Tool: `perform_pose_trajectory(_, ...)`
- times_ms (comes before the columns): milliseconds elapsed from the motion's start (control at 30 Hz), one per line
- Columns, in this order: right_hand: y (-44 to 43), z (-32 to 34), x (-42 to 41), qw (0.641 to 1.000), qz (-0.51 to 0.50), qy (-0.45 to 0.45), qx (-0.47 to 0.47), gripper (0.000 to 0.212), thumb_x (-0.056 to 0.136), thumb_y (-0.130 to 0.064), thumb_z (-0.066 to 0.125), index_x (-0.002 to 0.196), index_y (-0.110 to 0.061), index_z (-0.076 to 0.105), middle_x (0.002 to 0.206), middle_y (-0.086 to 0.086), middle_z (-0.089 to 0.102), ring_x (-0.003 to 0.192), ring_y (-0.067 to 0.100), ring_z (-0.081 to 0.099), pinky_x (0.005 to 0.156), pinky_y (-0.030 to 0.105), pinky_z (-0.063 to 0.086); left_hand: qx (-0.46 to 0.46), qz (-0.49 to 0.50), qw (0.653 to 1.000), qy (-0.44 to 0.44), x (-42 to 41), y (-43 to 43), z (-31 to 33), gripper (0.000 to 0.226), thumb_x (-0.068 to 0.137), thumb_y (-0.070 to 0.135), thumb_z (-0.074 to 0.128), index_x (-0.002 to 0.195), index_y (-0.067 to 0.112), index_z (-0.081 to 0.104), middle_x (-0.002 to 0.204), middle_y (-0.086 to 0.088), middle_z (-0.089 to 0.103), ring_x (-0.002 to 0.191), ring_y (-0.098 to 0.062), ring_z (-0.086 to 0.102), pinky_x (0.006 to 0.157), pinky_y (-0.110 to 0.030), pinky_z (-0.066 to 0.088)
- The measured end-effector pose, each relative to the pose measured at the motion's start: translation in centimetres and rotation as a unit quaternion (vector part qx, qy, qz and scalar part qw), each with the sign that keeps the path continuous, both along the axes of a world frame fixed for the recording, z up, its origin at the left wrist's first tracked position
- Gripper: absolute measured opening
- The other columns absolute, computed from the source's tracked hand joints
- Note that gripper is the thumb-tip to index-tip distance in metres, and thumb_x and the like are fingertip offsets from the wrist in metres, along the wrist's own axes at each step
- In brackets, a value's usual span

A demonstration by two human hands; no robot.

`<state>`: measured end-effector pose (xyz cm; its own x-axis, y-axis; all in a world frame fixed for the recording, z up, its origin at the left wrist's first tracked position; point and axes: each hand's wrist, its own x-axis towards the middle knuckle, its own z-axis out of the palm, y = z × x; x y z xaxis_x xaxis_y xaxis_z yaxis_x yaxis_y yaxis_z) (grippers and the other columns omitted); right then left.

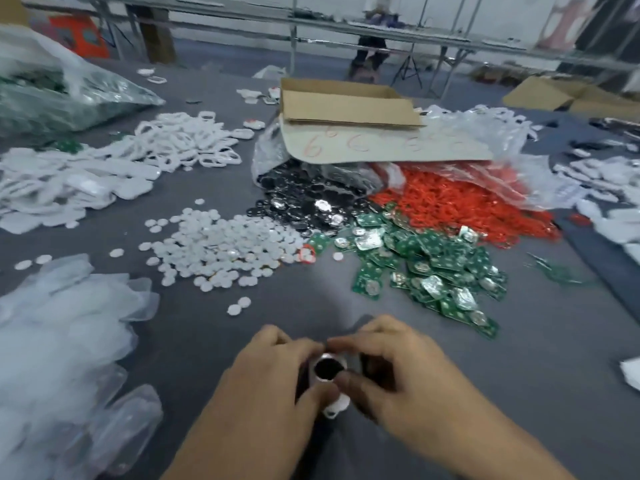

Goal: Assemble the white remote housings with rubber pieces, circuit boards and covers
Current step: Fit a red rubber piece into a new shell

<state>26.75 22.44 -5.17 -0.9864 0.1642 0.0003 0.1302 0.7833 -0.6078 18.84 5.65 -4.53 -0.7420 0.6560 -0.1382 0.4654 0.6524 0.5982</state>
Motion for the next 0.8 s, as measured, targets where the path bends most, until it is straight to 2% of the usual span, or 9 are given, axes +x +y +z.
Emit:
perform_pose_trajectory(100, 1.1, 0.2, -0.2, 0.998, -0.029, 0.038, -0.034, 0.031, 0.088, -0.038, 0.070, 0.113, -0.053, 0.061, 0.093, -0.016, 0.061, 0.081, 0.003, 0.061, 0.070, 0.017, 0.048, -0.003, -0.003, 1.000, 0.023, 0.4, 1.2, 1.2, 0.030, 0.092, 0.053, 0.058, 0.122, 0.048, 0.056, 0.103, 0.016, 0.039, 0.092, -0.005, 0.057, 0.089, -0.030, 0.048)
perform_pose_trajectory(167, 2.5, 0.6, -0.8, 0.992, -0.081, 0.091, -0.038, 0.021, 0.089, -0.032, 0.070, 0.107, -0.043, 0.070, 0.086, -0.018, 0.067, 0.074, 0.004, 0.063, 0.067, 0.019, 0.049, 0.026, -0.011, 0.997, 0.072, -0.1, 3.1, 2.2, 0.028, 0.096, 0.045, 0.052, 0.124, 0.046, 0.053, 0.104, 0.015, 0.041, 0.093, -0.009, 0.057, 0.088, -0.032, 0.048)
perform_pose_trajectory(300, 6.6, 1.4, -3.3, 0.965, -0.218, 0.146, 0.002, 0.015, 0.090, -0.019, 0.068, 0.097, -0.026, 0.078, 0.085, -0.016, 0.074, 0.075, -0.001, 0.065, 0.073, 0.019, 0.049, 0.102, -0.010, 0.986, 0.128, -2.2, 9.7, 3.4, 0.019, 0.099, 0.026, 0.054, 0.112, 0.028, 0.067, 0.101, 0.006, 0.062, 0.095, -0.014, 0.059, 0.086, -0.031, 0.046)
perform_pose_trajectory(400, 8.5, 2.1, -6.0, 0.950, -0.274, 0.147, 0.041, 0.017, 0.087, -0.015, 0.066, 0.093, -0.024, 0.078, 0.089, -0.007, 0.076, 0.077, 0.009, 0.065, 0.070, 0.015, 0.039, 0.080, 0.039, 0.987, 0.137, -4.0, 13.4, 3.2, 0.013, 0.095, 0.015, 0.059, 0.103, 0.018, 0.068, 0.097, -0.002, 0.066, 0.091, -0.024, 0.065, 0.080, -0.039, 0.054)
perform_pose_trajectory(500, 7.2, 2.1, -9.9, 0.981, -0.161, 0.084, 0.074, 0.017, 0.080, -0.015, 0.068, 0.079, -0.029, 0.076, 0.077, -0.004, 0.074, 0.062, 0.005, 0.061, 0.058, 0.014, 0.035, 0.048, 0.088, 0.981, 0.166, -6.8, 12.7, 2.2, 0.012, 0.087, 0.012, 0.064, 0.097, 0.018, 0.067, 0.083, 0.000, 0.060, 0.076, -0.021, 0.059, 0.066, -0.034, 0.044)
perform_pose_trajectory(567, 5.1, 1.3, -12.5, 0.993, -0.082, 0.033, 0.079, 0.010, 0.077, -0.017, 0.068, 0.077, -0.027, 0.072, 0.071, 0.000, 0.070, 0.055, 0.009, 0.053, 0.057, 0.019, 0.036, 0.003, 0.132, 0.971, 0.198, -8.9, 11.0, 1.3, 0.022, 0.085, 0.011, 0.067, 0.105, 0.020, 0.066, 0.088, 0.000, 0.055, 0.079, -0.019, 0.053, 0.067, -0.030, 0.035)
perform_pose_trajectory(667, 3.0, 0.1, -14.6, 0.995, -0.040, 0.000, 0.092, 0.006, 0.078, -0.017, 0.065, 0.079, -0.015, 0.070, 0.074, 0.004, 0.067, 0.067, 0.023, 0.059, 0.062, 0.029, 0.045, -0.074, 0.134, 0.965, 0.211, -10.6, 9.2, -0.3, 0.025, 0.092, 0.010, 0.062, 0.115, 0.020, 0.062, 0.102, -0.003, 0.052, 0.095, -0.021, 0.050, 0.071, -0.028, 0.033)
perform_pose_trajectory(733, 3.2, -0.2, -14.6, 0.995, -0.044, 0.027, 0.083, 0.014, 0.072, -0.011, 0.061, 0.081, -0.014, 0.072, 0.075, 0.005, 0.067, 0.071, 0.026, 0.063, 0.064, 0.034, 0.053, -0.051, 0.118, 0.966, 0.226, -10.6, 8.6, -1.4, 0.026, 0.090, 0.006, 0.060, 0.111, 0.020, 0.065, 0.093, 0.003, 0.039, 0.088, -0.015, 0.039, 0.070, -0.025, 0.030)
perform_pose_trajectory(800, 3.5, 0.1, -14.3, 0.995, -0.030, 0.043, 0.084, 0.020, 0.067, -0.006, 0.058, 0.079, -0.013, 0.073, 0.074, 0.005, 0.068, 0.072, 0.026, 0.063, 0.064, 0.037, 0.054, -0.011, 0.112, 0.966, 0.232, -10.7, 8.0, -1.9, 0.027, 0.089, 0.003, 0.060, 0.107, 0.021, 0.068, 0.092, 0.006, 0.039, 0.087, -0.012, 0.037, 0.069, -0.023, 0.030)
